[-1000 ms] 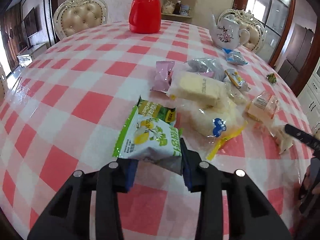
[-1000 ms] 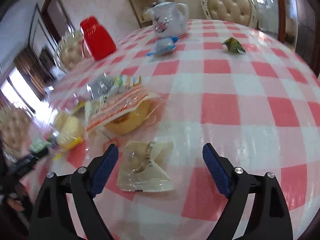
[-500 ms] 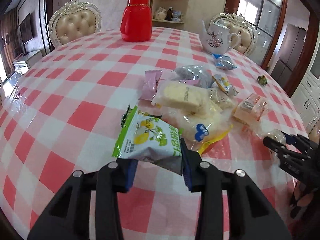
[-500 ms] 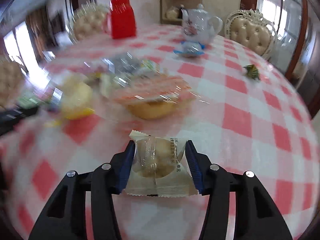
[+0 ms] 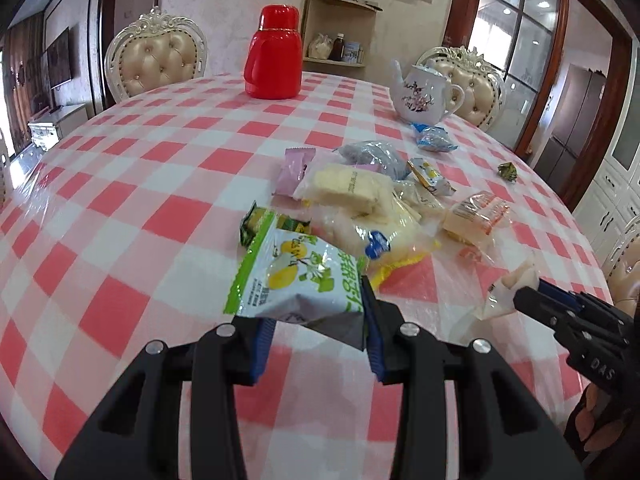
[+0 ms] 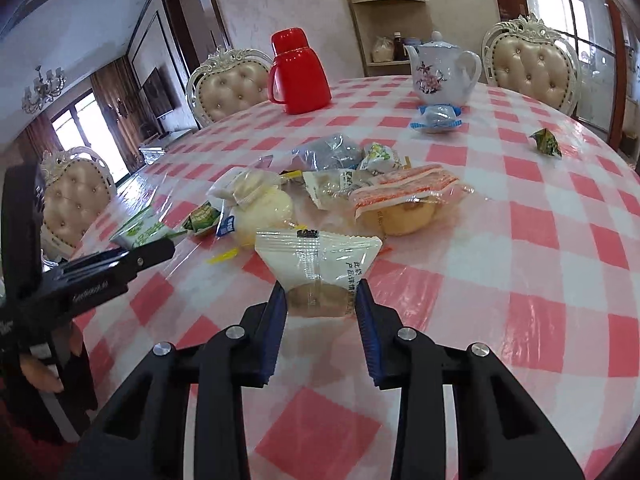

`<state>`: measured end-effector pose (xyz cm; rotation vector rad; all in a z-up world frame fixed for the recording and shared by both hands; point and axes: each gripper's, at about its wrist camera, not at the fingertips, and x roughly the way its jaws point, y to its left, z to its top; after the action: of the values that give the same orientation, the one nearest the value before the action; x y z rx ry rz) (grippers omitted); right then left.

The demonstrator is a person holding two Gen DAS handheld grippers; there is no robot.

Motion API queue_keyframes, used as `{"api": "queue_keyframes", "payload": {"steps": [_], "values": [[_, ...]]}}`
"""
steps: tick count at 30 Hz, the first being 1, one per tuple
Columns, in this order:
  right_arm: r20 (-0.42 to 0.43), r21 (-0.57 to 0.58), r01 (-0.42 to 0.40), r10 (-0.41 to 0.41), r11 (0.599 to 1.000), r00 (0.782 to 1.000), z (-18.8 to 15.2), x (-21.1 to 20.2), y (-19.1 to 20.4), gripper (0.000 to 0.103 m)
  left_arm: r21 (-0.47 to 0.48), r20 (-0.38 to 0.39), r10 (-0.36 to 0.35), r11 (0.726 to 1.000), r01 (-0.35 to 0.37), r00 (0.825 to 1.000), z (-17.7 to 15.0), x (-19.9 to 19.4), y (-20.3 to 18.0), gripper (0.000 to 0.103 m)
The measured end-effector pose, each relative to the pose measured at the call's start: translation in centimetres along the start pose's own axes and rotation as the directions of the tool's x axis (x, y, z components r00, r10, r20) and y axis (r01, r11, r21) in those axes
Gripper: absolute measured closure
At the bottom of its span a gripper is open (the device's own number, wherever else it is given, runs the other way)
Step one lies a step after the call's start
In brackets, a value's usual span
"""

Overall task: Organize snacks
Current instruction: 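Carry the green bag and pastry into the clear box and release both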

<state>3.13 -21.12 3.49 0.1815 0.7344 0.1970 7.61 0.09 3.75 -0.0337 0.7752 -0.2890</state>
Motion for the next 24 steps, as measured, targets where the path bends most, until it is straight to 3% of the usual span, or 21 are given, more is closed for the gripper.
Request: {"api": "queue_keyframes", "payload": {"steps": [17, 24], "values": [[0.017, 0.026, -0.131, 0.13, 0.991, 0.991, -3.5, -3.3, 3.9, 0.069, -0.103, 0.106, 0.054, 0.994, -0.043, 0.993, -6.2, -8.0, 0.6, 0.063], [0.009, -0.024, -0.186, 0.186, 0.982, 0.983, -5.3, -5.0, 7.1, 0.069, -0.168, 0.074, 0.134, 0.978, -0.121, 0.988, -9.5, -11.6, 1.7, 0.063]]}}
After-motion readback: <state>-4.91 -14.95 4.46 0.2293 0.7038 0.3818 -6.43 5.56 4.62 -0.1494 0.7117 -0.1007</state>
